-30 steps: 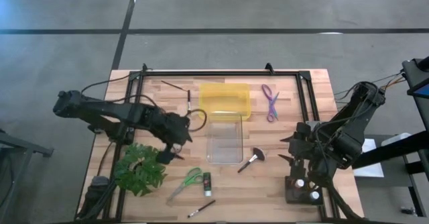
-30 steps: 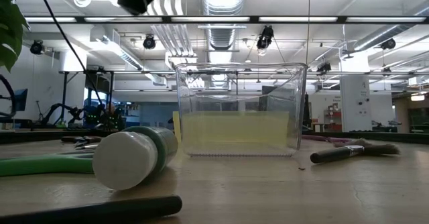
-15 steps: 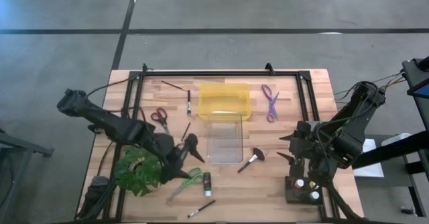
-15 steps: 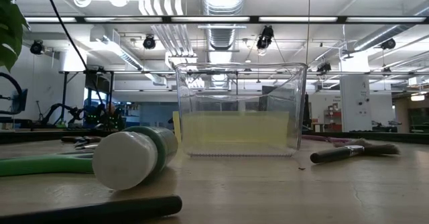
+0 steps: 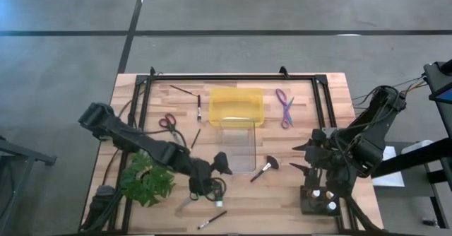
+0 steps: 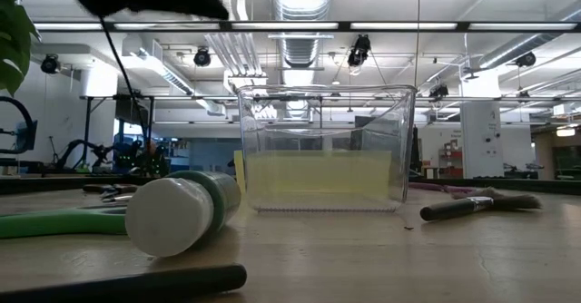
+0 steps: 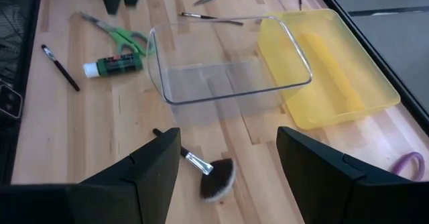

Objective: Pick & Place Paint Supplies
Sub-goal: Put the green paint bottle into the black bin

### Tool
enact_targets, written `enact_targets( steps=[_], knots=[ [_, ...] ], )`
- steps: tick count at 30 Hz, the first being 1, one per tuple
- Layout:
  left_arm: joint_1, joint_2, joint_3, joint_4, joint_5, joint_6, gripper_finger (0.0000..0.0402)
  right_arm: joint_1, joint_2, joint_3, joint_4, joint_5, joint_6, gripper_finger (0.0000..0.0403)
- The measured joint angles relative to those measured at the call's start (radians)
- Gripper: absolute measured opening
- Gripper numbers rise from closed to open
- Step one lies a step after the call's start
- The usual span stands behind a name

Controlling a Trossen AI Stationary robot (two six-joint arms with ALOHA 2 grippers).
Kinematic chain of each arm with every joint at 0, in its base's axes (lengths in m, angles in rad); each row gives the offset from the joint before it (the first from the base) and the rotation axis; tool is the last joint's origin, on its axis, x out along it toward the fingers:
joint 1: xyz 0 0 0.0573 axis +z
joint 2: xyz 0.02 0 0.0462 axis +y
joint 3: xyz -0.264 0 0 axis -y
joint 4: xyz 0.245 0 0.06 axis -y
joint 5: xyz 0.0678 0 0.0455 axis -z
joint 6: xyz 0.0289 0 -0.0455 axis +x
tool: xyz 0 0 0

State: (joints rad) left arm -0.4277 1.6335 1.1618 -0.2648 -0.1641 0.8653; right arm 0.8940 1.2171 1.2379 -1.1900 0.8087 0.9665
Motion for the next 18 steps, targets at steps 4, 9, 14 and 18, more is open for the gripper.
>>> enact_targets(
  steps=[4, 9, 14, 18],
  knots=[
    [-0.001, 0.060, -0.001, -0.011, -0.004, 0.001, 0.0367, 0.000, 0.000, 0.016, -0.001, 0.003, -0.003, 0.0246],
    [-0.017, 0.114, -0.002, -0.026, -0.032, -0.004, 0.0367, 0.000, 0.000, 0.034, 0.001, 0.005, -0.005, 0.0246],
    [-0.040, 0.144, -0.002, -0.072, -0.059, -0.005, 0.0367, 0.000, 0.000, 0.043, 0.002, 0.006, -0.005, 0.0246],
    [-0.055, 0.144, -0.003, -0.084, -0.087, -0.008, 0.0367, 0.000, 0.000, 0.045, 0.004, 0.006, -0.006, 0.0246]
  ],
)
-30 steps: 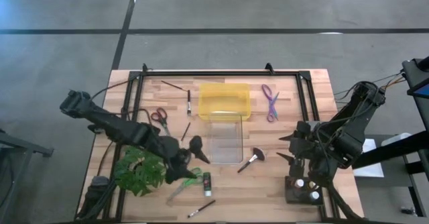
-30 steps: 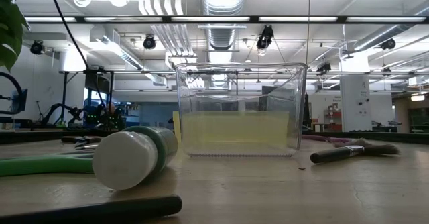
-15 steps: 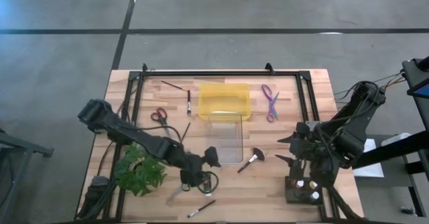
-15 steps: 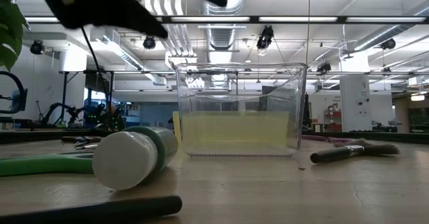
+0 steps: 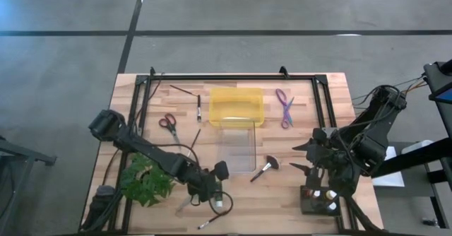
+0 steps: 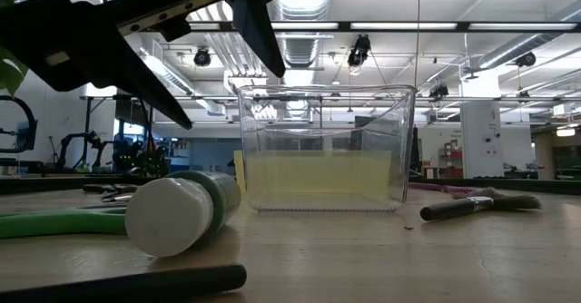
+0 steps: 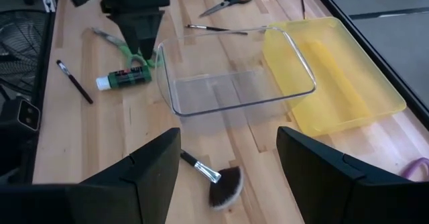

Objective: Pick & Place Paint Supplies
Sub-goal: Put the green paint bottle into the black bin

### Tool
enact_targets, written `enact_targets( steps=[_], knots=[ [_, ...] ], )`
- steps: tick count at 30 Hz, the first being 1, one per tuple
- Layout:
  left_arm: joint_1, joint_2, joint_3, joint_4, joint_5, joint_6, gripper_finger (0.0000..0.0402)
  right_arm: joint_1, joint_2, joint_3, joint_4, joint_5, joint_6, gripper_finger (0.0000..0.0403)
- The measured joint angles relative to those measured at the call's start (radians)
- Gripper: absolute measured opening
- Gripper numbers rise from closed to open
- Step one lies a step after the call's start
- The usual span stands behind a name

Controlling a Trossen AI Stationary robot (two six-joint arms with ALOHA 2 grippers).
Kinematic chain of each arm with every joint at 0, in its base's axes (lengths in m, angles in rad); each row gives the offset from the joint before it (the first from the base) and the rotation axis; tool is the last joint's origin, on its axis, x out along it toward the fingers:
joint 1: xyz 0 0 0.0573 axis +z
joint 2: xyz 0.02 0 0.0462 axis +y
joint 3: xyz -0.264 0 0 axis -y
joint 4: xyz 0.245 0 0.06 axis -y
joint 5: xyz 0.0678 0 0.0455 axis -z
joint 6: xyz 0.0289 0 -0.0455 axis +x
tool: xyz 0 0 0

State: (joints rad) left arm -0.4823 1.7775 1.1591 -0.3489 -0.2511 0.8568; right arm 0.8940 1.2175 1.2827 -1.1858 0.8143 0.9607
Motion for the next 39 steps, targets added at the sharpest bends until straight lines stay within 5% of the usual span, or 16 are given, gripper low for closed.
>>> enact_targets(
  steps=[23, 39],
  knots=[
    [-0.024, 0.093, -0.001, 0.008, -0.003, 0.113, 0.0367, 0.000, 0.000, -0.001, 0.078, 0.000, -0.055, 0.0246],
    [0.014, 0.094, 0.000, 0.009, 0.100, 0.165, 0.0367, 0.001, 0.002, -0.002, 0.095, -0.008, -0.053, 0.0246]
  ],
)
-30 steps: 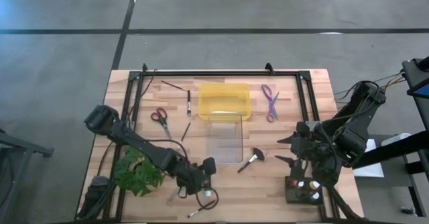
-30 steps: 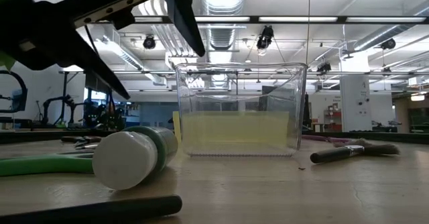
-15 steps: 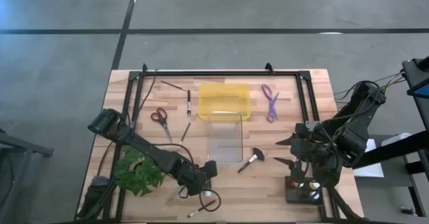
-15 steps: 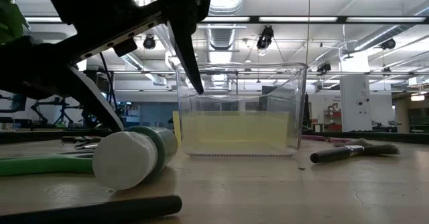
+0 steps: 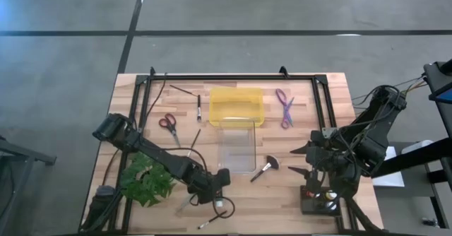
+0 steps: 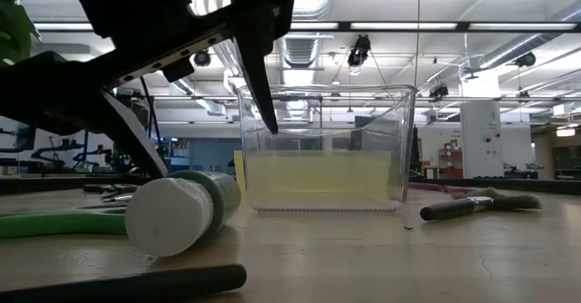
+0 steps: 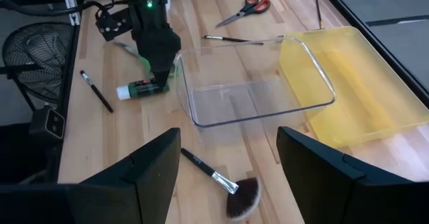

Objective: Pick & Place Paint Supplies
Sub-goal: Put the green paint bottle into the black bin

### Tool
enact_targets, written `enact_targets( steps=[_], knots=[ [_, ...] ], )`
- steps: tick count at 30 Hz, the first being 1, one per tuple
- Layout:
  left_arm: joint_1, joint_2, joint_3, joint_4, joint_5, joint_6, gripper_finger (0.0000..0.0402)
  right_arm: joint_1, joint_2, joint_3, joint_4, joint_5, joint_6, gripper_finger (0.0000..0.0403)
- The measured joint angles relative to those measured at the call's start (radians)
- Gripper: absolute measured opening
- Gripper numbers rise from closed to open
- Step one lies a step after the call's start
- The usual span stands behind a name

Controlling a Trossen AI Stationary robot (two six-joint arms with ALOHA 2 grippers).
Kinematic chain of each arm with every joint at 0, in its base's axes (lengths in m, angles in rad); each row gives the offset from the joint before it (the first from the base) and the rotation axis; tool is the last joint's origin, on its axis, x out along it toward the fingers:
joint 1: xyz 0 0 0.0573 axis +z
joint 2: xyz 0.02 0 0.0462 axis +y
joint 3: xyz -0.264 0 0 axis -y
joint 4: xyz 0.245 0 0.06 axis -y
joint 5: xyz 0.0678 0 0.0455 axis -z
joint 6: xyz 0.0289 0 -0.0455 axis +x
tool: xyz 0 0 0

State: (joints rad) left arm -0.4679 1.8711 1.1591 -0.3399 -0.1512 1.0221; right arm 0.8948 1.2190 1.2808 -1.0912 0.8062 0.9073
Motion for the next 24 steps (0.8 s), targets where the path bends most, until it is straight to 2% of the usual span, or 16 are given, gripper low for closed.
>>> enact_targets(
  steps=[6, 14, 18, 24],
  knots=[
    [0.005, 0.057, 0.000, 0.004, 0.033, 0.000, 0.0367, 0.000, 0.000, -0.001, 0.003, -0.003, -0.001, 0.0246],
    [0.007, 0.063, 0.003, 0.000, 0.036, -0.008, 0.0358, 0.000, 0.000, -0.004, 0.006, -0.014, 0.001, 0.0246],
    [0.007, 0.063, 0.001, -0.003, 0.037, -0.008, 0.0306, 0.000, 0.000, -0.006, 0.007, -0.015, 0.001, 0.0246],
    [0.008, 0.063, -0.002, -0.002, 0.043, -0.004, 0.0174, 0.000, 0.000, -0.006, 0.008, -0.019, 0.001, 0.0246]
  ],
)
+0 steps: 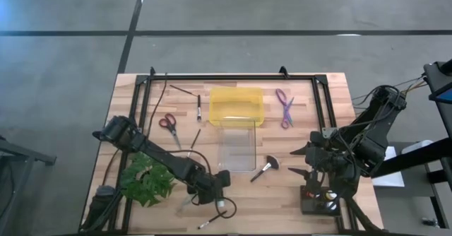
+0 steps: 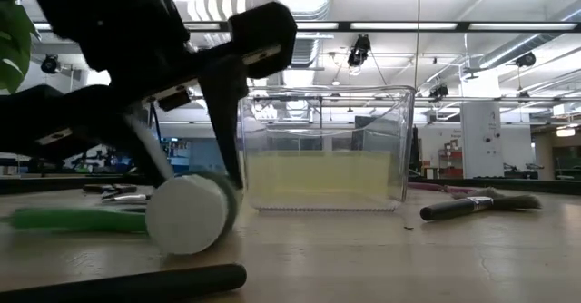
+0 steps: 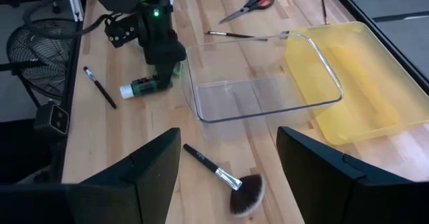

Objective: Pick & Place Paint Supplies
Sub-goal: Put the green paint bottle into the black bin

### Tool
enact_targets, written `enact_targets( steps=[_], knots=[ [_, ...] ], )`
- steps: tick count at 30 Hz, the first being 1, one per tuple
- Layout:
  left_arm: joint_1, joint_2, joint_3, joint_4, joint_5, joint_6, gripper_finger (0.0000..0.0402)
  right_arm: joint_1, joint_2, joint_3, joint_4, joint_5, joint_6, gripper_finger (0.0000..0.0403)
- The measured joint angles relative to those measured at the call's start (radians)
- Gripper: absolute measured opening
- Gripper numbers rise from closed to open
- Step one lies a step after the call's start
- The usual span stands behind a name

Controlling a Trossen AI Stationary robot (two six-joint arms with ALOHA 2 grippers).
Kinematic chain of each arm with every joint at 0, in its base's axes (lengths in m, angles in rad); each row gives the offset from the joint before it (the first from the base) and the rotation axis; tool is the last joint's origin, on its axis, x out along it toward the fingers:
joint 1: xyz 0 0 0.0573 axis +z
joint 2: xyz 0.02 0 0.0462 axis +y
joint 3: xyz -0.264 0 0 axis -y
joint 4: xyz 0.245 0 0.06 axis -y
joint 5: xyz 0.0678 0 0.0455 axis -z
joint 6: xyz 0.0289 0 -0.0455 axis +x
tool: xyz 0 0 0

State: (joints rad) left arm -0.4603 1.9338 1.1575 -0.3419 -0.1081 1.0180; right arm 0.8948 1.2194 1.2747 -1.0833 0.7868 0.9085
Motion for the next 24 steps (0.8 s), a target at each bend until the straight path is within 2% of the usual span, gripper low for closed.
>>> enact_targets(
  steps=[3, 5, 11, 17, 24],
  knots=[
    [0.000, -0.002, 0.001, 0.005, -0.002, -0.004, 0.0111, 0.000, 0.000, 0.000, 0.001, -0.002, 0.000, 0.0246],
    [0.000, -0.002, 0.002, 0.001, -0.006, -0.004, 0.0084, 0.000, 0.000, -0.001, 0.003, -0.003, 0.000, 0.0246],
    [0.000, -0.005, 0.002, -0.002, -0.034, -0.011, 0.0082, 0.000, 0.000, -0.012, 0.008, -0.010, 0.005, 0.0246],
    [-0.001, -0.028, 0.002, -0.005, -0.075, -0.032, 0.0106, 0.000, 0.000, -0.022, 0.020, -0.020, 0.007, 0.0246],
    [-0.003, -0.085, 0.003, 0.019, -0.087, -0.127, 0.0095, 0.005, 0.000, -0.031, 0.078, -0.029, -0.035, 0.0246]
  ],
)
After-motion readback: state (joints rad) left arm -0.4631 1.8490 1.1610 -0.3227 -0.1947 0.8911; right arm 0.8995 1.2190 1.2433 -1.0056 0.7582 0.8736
